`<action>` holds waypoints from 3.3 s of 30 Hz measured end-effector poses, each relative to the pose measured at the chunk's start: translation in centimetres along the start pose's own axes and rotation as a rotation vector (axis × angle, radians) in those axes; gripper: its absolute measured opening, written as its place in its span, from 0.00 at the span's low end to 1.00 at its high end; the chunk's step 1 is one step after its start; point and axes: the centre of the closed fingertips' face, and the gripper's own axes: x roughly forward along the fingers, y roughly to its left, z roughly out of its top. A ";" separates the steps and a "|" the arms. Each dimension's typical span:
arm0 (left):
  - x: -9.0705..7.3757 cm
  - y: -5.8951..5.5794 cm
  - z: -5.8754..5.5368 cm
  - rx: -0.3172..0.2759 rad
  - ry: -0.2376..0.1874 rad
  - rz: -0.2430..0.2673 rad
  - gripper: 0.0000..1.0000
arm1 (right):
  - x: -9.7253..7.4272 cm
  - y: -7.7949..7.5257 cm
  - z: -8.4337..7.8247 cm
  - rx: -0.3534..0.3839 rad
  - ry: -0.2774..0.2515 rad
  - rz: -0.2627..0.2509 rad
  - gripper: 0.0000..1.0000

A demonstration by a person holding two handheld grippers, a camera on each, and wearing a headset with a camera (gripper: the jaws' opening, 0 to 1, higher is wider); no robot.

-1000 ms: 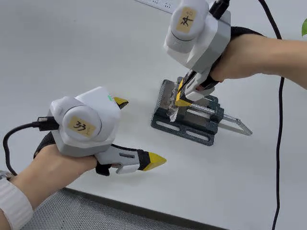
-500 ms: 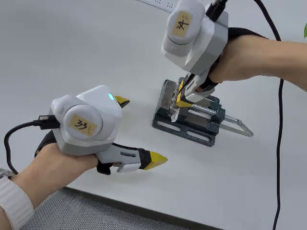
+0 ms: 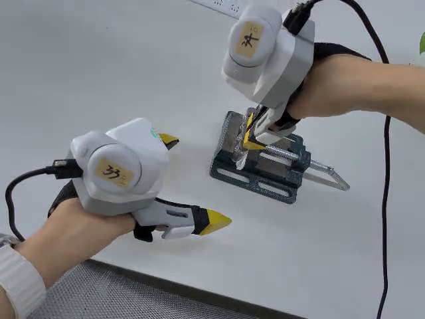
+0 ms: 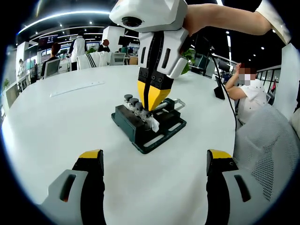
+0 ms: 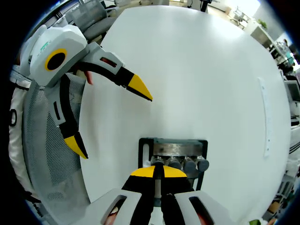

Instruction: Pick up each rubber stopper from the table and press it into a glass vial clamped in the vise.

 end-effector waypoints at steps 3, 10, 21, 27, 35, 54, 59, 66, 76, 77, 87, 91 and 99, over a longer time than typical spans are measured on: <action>0.0 0.0 0.0 -0.001 0.000 -0.001 0.90 | 0.0 0.1 -0.1 0.016 -0.007 0.005 0.00; 0.0 0.0 0.1 0.001 -0.003 0.001 0.90 | 0.1 0.0 0.0 -0.044 0.013 -0.036 0.00; -0.2 0.1 0.1 0.003 -0.002 0.003 0.90 | -0.1 0.1 0.0 -0.002 -0.021 -0.008 0.00; -0.3 0.0 0.1 0.005 0.002 0.002 0.90 | 0.0 -0.1 -0.3 0.002 -0.045 0.014 0.00; -0.4 0.2 0.1 0.003 0.002 0.008 0.90 | -0.2 0.1 0.1 -0.038 -0.073 0.017 0.00; -0.2 0.2 -0.2 0.002 0.013 -0.001 0.89 | -0.8 0.1 0.4 -0.019 -0.136 0.071 0.00; -0.2 0.2 -0.3 0.000 0.014 -0.001 0.89 | -0.2 0.5 0.3 -0.009 -0.131 0.092 0.00; -0.1 0.2 -0.5 -0.003 0.017 -0.004 0.89 | -0.3 0.1 0.2 -0.027 -0.120 0.072 0.00; 0.0 0.0 -0.6 -0.004 0.021 -0.011 0.89 | -0.2 0.5 0.3 -0.048 -0.087 0.054 0.00; 0.0 0.0 -0.6 -0.002 0.021 -0.011 0.89 | -0.2 0.4 0.3 -0.050 -0.081 0.054 0.00; 0.1 -0.1 -0.6 -0.008 0.021 -0.014 0.89 | 0.1 0.3 0.2 -0.032 -0.076 0.045 0.00; 0.1 0.0 -0.6 -0.009 0.020 -0.013 0.89 | 0.1 0.5 0.1 -0.019 -0.085 0.049 0.00; 0.1 0.1 -0.7 -0.014 0.023 -0.009 0.89 | 0.2 0.3 0.3 -0.036 -0.043 0.050 0.00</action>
